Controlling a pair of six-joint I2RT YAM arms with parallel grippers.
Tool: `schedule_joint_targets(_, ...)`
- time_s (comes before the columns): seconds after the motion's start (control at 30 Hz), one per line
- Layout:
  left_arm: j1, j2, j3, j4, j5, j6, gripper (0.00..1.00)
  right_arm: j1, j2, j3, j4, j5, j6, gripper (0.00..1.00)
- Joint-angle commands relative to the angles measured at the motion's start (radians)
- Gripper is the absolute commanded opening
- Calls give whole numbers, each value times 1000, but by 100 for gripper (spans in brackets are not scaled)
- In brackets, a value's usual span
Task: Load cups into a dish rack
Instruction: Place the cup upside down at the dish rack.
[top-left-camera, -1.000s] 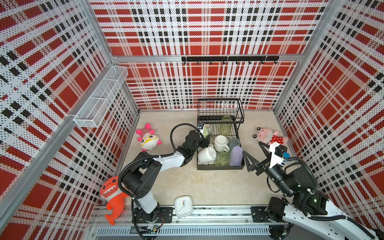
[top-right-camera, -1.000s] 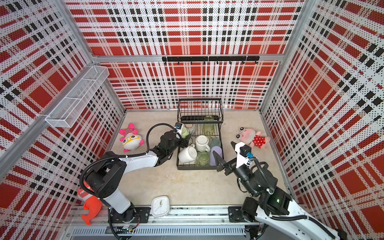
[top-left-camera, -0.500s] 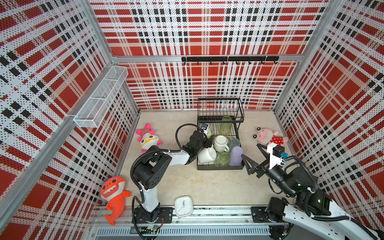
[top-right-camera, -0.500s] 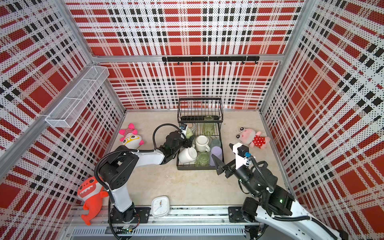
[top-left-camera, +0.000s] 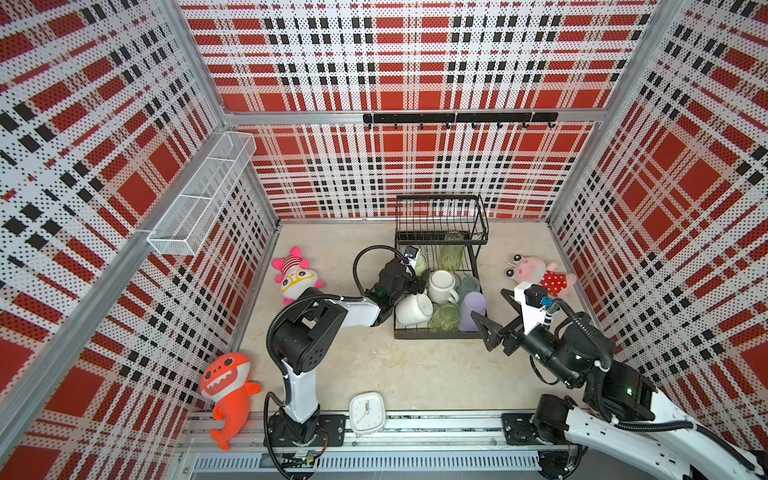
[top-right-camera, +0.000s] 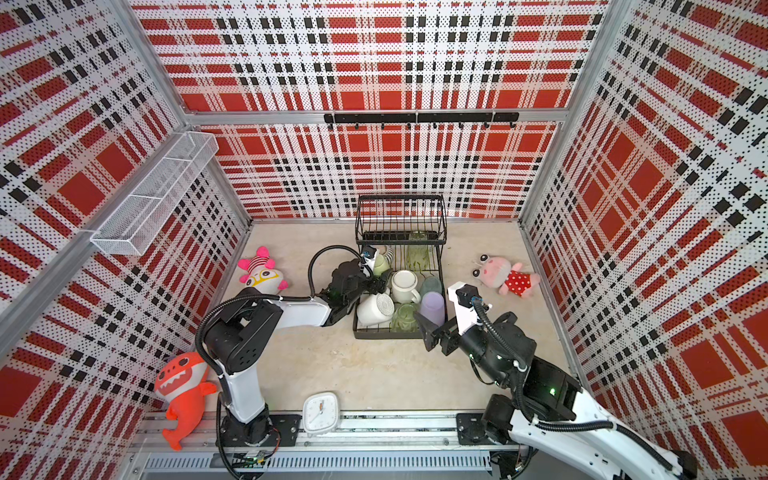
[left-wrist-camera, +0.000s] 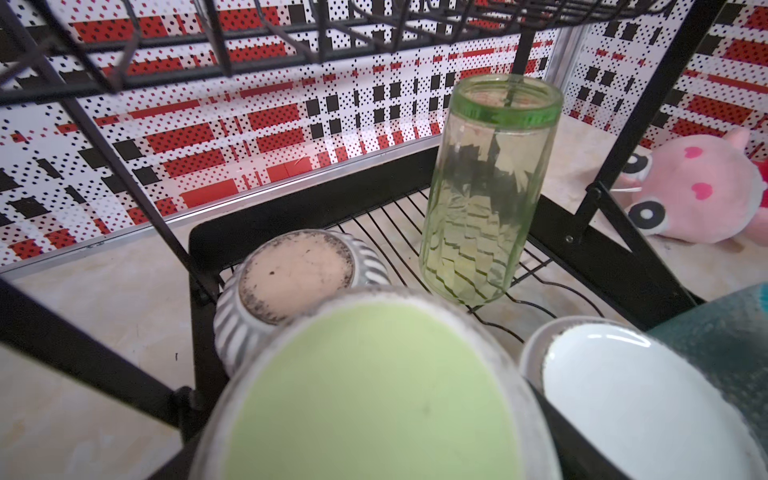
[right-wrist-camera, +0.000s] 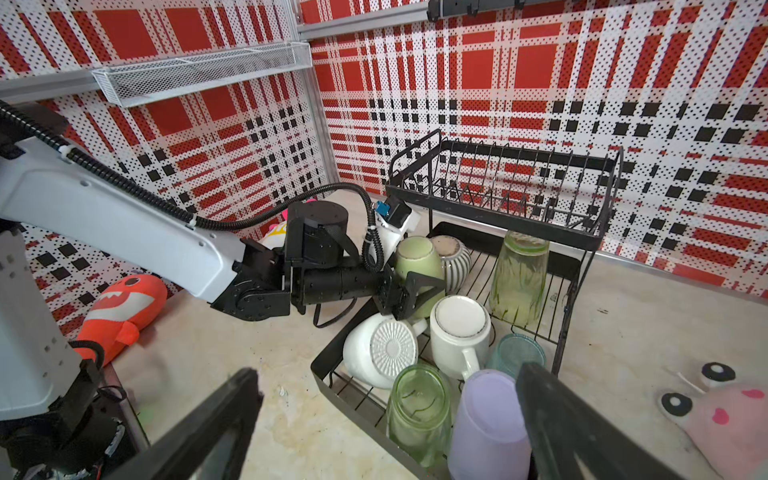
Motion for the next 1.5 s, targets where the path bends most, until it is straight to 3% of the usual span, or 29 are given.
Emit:
schedule_joint_targets(0.0, 16, -6, -4, 106, 12, 31, 52, -3, -8, 33, -33, 4, 24, 100)
schedule_joint_targets(0.23, 7, -22, -30, 140, -16, 29, 66, -3, -25, 28, -38, 9, 37, 100)
schedule_joint_targets(0.73, 5, -10, -35, 119, -28, 44, 72, -3, -62, 16, -76, 19, 82, 100)
schedule_joint_targets(1.2, 6, -3, -41, 97, -45, 39, 88, -3, -41, 10, -101, -10, 108, 100)
schedule_joint_targets(1.47, 9, -9, -42, 90, -26, 27, 89, -3, -40, 10, -117, -18, 114, 100)
